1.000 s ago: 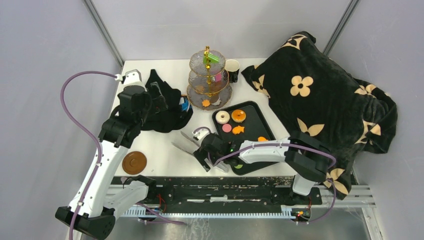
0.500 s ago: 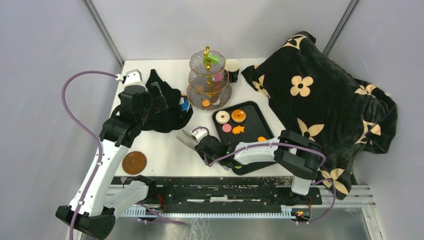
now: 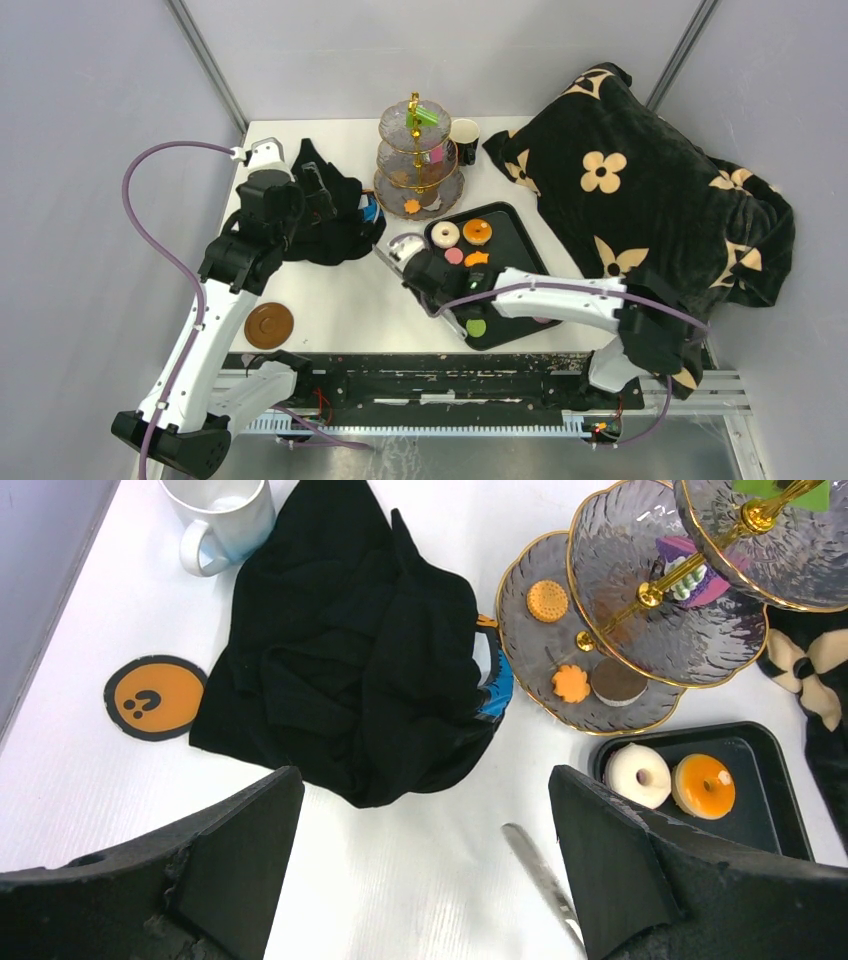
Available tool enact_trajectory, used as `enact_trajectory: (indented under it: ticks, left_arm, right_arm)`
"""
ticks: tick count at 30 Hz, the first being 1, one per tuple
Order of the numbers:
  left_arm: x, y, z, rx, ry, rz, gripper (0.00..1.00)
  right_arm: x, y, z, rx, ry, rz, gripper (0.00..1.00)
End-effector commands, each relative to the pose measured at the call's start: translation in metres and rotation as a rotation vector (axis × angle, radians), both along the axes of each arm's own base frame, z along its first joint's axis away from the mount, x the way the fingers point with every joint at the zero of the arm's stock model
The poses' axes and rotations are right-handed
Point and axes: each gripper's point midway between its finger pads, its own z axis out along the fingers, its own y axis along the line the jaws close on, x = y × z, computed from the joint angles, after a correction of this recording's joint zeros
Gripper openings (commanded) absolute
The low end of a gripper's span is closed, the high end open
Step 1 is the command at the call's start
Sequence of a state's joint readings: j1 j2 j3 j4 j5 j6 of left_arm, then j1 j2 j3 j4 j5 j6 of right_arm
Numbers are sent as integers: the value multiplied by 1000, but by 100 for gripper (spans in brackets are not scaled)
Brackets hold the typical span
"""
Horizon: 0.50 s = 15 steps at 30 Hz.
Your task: Serve the afternoon tea
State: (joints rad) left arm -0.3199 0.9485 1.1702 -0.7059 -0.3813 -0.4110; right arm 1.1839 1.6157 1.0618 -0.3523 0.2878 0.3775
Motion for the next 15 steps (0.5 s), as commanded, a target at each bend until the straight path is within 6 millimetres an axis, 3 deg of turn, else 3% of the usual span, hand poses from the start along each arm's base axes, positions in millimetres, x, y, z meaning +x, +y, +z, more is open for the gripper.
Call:
enact_trajectory:
  ticks: [1, 4, 8, 12, 15]
  left_arm:
    - [3, -1, 17, -26, -66, -9, 100]
    - [0, 0, 20, -36, -83, -1, 99]
    - [0, 0, 21, -35, -89, -5, 99]
    - [3, -3, 16, -41, -74, -12, 99]
    - [6, -6, 15, -46, -75, -20, 99]
  right_arm:
    - [27, -36, 76, 74, -8, -137, 1]
    - [39, -80, 84, 73, 77, -241, 1]
    - [36, -129, 94, -5, 100, -299, 1]
    - [31, -155, 106, -65, 121, -326, 1]
    - [34, -163, 105, -85, 159, -345, 1]
